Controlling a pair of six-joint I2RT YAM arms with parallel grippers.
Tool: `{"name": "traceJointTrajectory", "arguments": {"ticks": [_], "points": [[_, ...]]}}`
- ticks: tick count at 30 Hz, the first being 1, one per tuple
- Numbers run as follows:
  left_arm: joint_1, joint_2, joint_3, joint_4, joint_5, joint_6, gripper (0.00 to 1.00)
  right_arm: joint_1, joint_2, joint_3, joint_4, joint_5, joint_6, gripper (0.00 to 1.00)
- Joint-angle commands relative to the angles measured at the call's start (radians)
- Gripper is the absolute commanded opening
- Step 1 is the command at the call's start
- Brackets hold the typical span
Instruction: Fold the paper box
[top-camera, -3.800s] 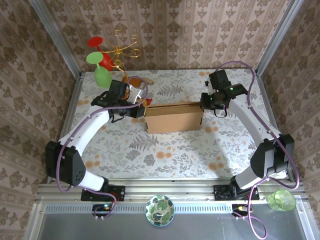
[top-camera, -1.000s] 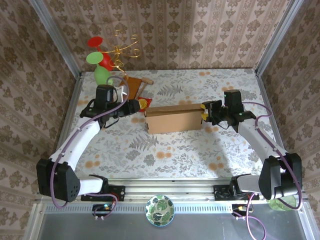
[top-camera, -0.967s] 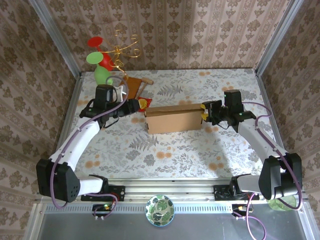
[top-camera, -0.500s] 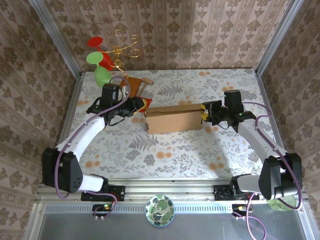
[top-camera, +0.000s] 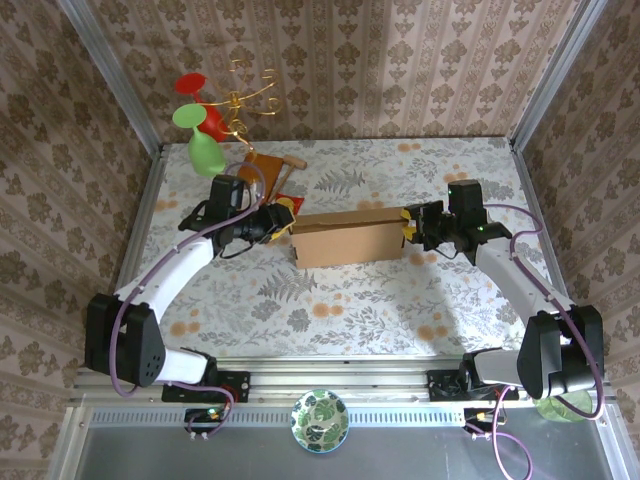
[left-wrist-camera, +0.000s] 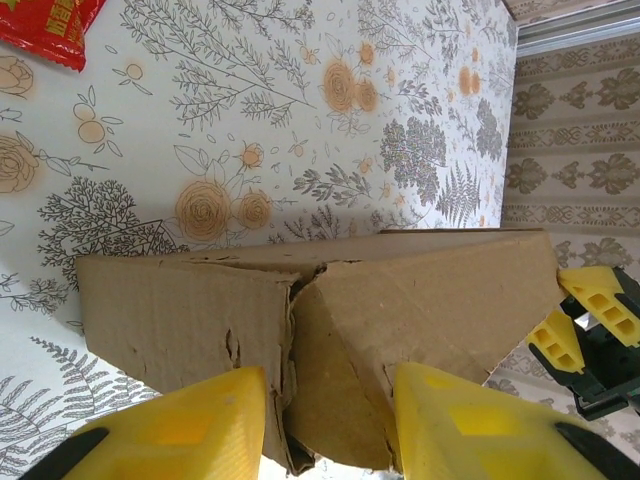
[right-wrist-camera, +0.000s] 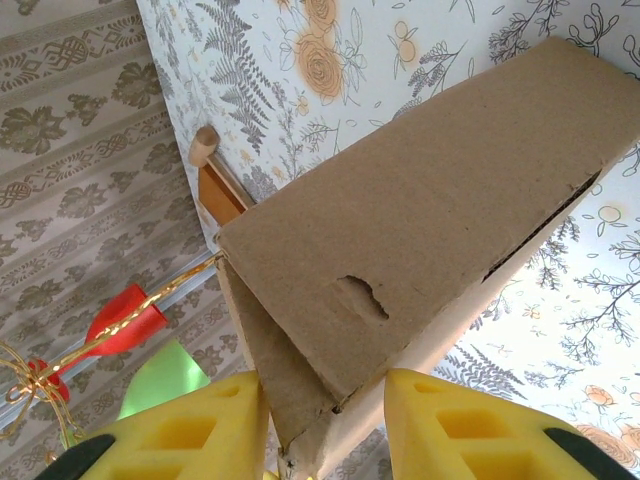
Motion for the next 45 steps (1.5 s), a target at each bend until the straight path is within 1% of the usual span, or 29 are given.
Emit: {"name": "traceJointTrajectory", "arguments": {"ticks": [1, 5, 7, 10, 15, 19, 22, 29, 33, 39, 42, 45], "points": [[-0.016, -0.014, -0.030, 0.009, 0.008, 0.009, 0.36, -0.002, 0.021, -0.031, -0.042, 0.009, -0.019, 0.35], [-0.016, -0.024, -0.069, 0.016, 0.004, 0.006, 0.28, -0.004, 0.018, -0.034, -0.048, 0.010, -0.022, 0.34], [-0.016, -0.034, -0.092, 0.021, -0.002, 0.006, 0.27, -0.004, 0.016, -0.037, -0.050, 0.011, -0.025, 0.34], [-0.017, -0.049, -0.122, 0.030, -0.011, 0.007, 0.27, -0.004, 0.017, -0.041, -0.056, 0.012, -0.031, 0.34], [-0.021, -0.067, -0.161, 0.025, -0.029, 0.044, 0.27, -0.005, 0.017, -0.049, -0.074, 0.018, -0.047, 0.33], [-0.032, -0.073, -0.188, 0.001, -0.060, 0.113, 0.27, -0.008, 0.017, -0.065, -0.085, 0.023, -0.060, 0.32], [-0.044, -0.064, -0.204, -0.003, -0.073, 0.165, 0.28, -0.011, 0.015, -0.073, -0.099, 0.026, -0.071, 0.32], [-0.075, -0.051, -0.234, -0.042, -0.142, 0.290, 0.32, -0.024, 0.017, -0.080, -0.121, 0.026, -0.092, 0.33], [-0.075, -0.058, -0.271, -0.019, -0.143, 0.300, 0.32, -0.028, 0.017, -0.072, -0.133, 0.026, -0.103, 0.33], [-0.076, -0.069, -0.254, 0.006, -0.142, 0.287, 0.26, -0.028, 0.016, -0.058, -0.136, 0.025, -0.120, 0.33], [-0.075, -0.071, -0.228, 0.020, -0.137, 0.281, 0.26, -0.028, 0.017, -0.023, -0.161, 0.026, -0.161, 0.35], [-0.075, -0.069, -0.205, 0.024, -0.136, 0.277, 0.26, -0.029, 0.006, 0.017, -0.203, 0.034, -0.211, 0.42]]}}
